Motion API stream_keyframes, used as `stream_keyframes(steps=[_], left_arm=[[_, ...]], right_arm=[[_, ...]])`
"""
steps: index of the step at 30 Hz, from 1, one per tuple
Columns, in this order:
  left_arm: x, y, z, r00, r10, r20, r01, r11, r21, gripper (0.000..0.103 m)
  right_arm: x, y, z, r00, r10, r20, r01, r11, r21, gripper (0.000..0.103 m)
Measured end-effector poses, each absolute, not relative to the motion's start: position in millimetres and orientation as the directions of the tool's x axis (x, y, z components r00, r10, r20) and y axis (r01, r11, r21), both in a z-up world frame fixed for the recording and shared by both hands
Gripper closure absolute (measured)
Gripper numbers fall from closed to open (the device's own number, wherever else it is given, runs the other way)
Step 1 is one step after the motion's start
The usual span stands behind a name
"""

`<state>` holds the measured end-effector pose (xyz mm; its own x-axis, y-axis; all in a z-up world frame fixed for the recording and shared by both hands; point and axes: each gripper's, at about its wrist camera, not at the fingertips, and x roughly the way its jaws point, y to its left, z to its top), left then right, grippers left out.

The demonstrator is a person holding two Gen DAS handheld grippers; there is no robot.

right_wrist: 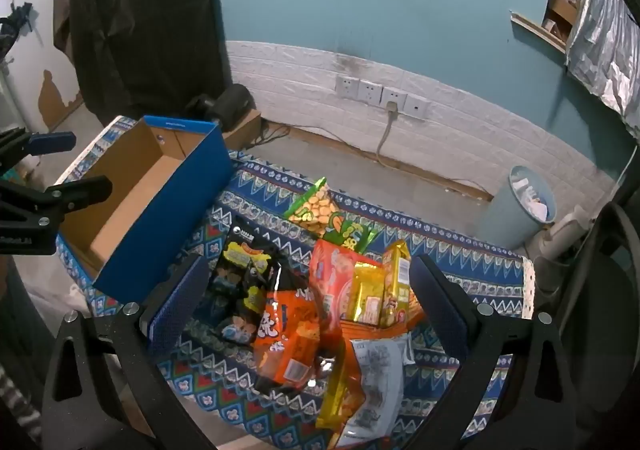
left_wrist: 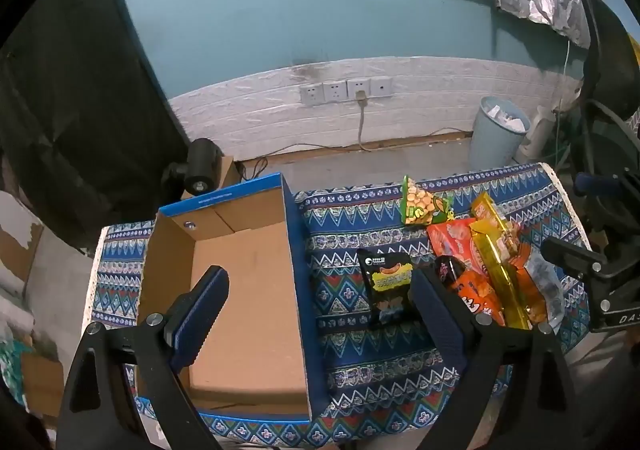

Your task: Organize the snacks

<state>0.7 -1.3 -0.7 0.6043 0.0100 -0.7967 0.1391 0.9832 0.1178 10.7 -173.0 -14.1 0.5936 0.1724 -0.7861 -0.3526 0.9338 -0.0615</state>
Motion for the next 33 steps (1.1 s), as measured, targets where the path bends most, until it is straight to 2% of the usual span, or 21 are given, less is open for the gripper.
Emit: stream_keyframes(steps=[33], left_arm=[[-3.6, -15.6, -3.1, 0.602, -0.045, -0.797, 0.179, 0.981, 0.08, 0.009]], right_arm=[[8.4, -178.9, -12.8, 0.568, 0.165, -0.806, -0.349, 0.935, -0.055, 0.004]])
